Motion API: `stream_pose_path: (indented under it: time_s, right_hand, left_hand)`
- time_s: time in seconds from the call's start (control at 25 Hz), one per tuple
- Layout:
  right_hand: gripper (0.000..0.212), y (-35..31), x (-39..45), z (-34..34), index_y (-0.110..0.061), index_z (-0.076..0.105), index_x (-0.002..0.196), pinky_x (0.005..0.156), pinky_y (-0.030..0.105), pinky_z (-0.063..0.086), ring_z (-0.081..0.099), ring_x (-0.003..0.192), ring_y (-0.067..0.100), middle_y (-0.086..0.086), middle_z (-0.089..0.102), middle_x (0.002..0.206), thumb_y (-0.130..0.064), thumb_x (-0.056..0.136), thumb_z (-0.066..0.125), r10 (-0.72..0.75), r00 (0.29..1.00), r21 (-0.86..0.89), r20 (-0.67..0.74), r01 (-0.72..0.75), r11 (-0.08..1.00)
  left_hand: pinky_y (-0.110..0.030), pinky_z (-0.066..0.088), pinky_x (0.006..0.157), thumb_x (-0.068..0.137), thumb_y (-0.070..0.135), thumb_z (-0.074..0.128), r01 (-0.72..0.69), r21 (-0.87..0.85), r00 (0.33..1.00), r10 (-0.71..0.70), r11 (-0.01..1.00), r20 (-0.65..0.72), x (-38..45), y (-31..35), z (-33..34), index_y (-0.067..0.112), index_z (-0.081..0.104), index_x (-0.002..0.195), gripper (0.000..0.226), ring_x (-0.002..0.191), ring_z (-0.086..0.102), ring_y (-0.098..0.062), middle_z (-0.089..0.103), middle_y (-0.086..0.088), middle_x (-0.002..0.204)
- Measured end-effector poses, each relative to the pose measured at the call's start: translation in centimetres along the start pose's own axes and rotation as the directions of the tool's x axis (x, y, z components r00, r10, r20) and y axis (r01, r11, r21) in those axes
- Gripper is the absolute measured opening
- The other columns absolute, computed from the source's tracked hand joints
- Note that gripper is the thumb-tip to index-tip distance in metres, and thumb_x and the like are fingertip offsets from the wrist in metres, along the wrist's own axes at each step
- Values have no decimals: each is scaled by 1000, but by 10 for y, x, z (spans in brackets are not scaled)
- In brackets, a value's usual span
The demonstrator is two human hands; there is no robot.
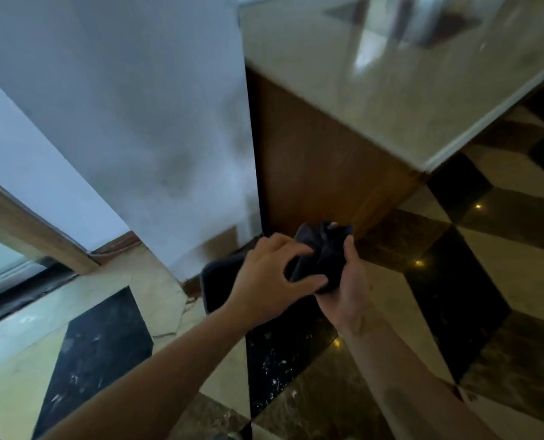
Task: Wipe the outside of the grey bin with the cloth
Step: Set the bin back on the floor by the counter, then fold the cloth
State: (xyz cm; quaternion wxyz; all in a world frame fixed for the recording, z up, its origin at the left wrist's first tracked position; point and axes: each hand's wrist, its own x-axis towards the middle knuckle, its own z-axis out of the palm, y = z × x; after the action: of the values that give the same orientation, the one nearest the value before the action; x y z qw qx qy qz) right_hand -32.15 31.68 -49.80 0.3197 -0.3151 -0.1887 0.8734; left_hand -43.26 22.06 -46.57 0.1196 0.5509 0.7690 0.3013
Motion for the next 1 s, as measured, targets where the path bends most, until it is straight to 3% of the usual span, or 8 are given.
stream_pose_path:
  time_s: [0.12,0.32,0.44,0.56,0.64,0.72,0.88,1.0]
  right_hand:
    - [48,-50,-54,80,-29,60,134,105,47,44,62,120,29,9,66,129,-52,102,31,-40,999,37,35,39,999]
    - [45,-114,-125,184,-30,68,128,97,39,50,66,119,23,7,68,131,-49,101,37,-163,986,-48,45,165,985]
    - [42,-153,-163,217,-31,50,143,92,43,54,67,116,26,12,65,133,-38,103,42,-203,974,-255,95,221,941]
    - [77,-191,-193,231,-41,31,151,98,49,52,64,118,32,7,54,144,-35,84,69,-248,955,-483,164,297,824]
    - [99,-212,-209,237,-48,27,148,84,31,58,65,111,19,-1,39,150,-36,69,84,-269,940,-614,208,340,712]
    - [96,-227,-226,243,-56,28,142,72,17,57,63,106,5,-10,24,150,-43,66,86,-333,910,-753,246,396,525]
    - [94,-242,-238,242,-69,32,135,111,41,24,14,141,10,-21,10,161,-70,54,80,-336,851,-909,403,415,-40]
    - [42,-240,-241,252,-41,64,106,103,38,40,50,122,8,-13,59,132,-41,69,85,-305,852,-869,424,478,128]
  left_hand:
    - [-33,43,86,70,73,52,50,46,998,-52,998,41,14,80,-72,32,58,115,61,101,50,-13,57,10,110]
    - [-22,49,67,68,46,73,343,-438,934,-349,831,70,30,167,-171,37,59,96,33,80,63,1,67,16,87]
    - [-23,50,65,72,27,72,187,-403,976,-216,896,-28,43,201,-227,31,61,87,19,74,64,-5,67,12,79]
    - [-16,47,65,72,16,66,6,-372,998,-25,928,-49,56,224,-279,28,63,90,21,75,62,-4,65,11,82]
    - [-11,45,66,71,9,64,-82,-386,996,87,919,-4,61,235,-305,29,64,90,28,74,60,-1,65,14,82]
    - [-10,46,69,73,4,63,-138,-416,987,161,899,20,63,243,-322,29,65,91,31,78,61,-1,66,16,85]
    - [-17,49,79,74,2,60,-206,-501,965,259,840,38,61,252,-338,20,68,92,27,89,62,-5,70,7,92]
    - [-28,53,84,78,3,59,-197,-556,956,283,808,73,62,252,-343,19,69,93,24,90,64,-10,71,5,92]
